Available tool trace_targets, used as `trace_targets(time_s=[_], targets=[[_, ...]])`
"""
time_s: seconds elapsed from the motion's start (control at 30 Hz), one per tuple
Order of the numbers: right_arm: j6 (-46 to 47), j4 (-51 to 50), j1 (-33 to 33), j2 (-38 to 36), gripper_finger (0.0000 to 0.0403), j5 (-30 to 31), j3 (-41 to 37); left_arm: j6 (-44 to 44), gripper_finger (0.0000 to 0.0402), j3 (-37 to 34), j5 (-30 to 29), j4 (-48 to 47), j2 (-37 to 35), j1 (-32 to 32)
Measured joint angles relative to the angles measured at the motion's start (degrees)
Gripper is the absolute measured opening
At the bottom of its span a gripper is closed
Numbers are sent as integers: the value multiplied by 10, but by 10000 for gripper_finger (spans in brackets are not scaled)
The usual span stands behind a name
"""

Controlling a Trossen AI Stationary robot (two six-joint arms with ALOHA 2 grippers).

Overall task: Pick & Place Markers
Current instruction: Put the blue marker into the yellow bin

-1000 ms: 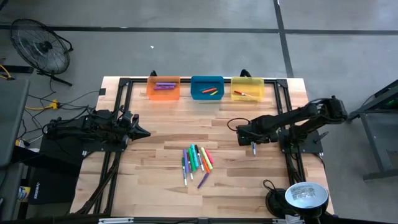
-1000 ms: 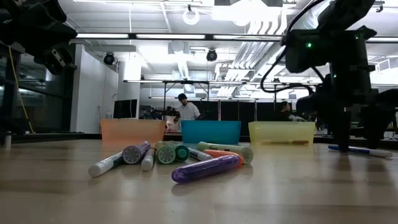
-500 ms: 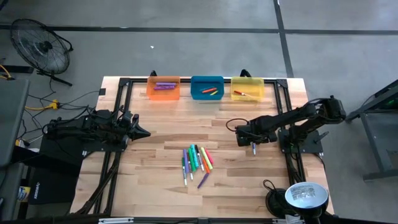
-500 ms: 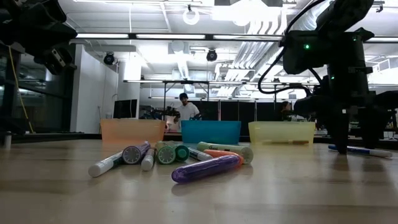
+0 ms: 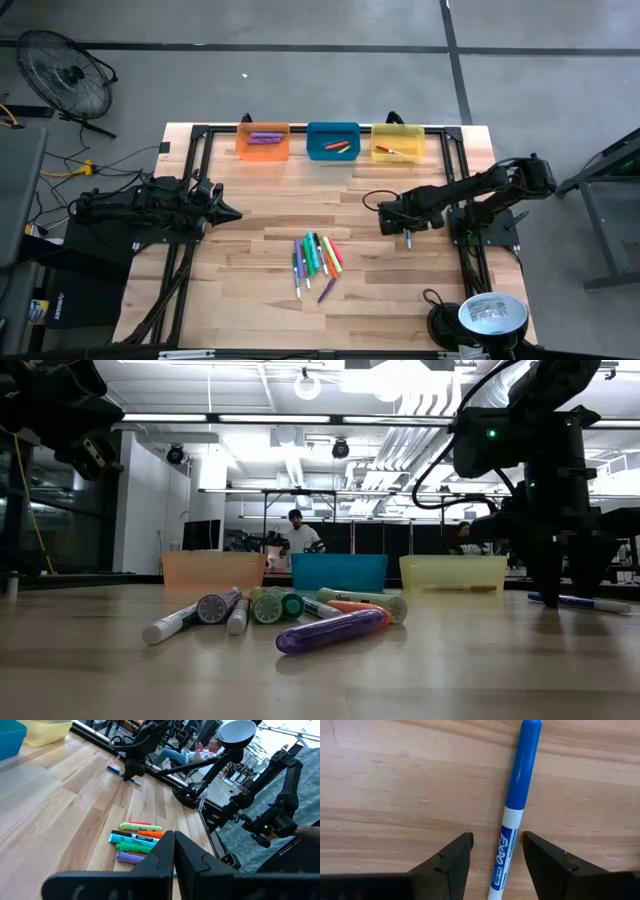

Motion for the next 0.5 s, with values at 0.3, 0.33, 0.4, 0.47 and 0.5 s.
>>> trace_targets(time_s=[0.3, 0.33, 0.4, 0.47, 0.5], targets=[[11, 3, 0, 0, 119, 8, 0, 0, 1, 0, 0, 0, 0, 0], [9, 3, 0, 0, 114, 8, 0, 0, 1, 0, 0, 0, 0, 0], [6, 3, 0, 0, 105, 10, 0, 0, 1, 0, 0, 0, 0, 0], [5, 3, 0, 0, 94, 11, 0, 0, 1, 0, 0, 0, 0, 0], [5, 3, 0, 0, 88, 12, 0, 0, 1, 0, 0, 0, 0, 0]])
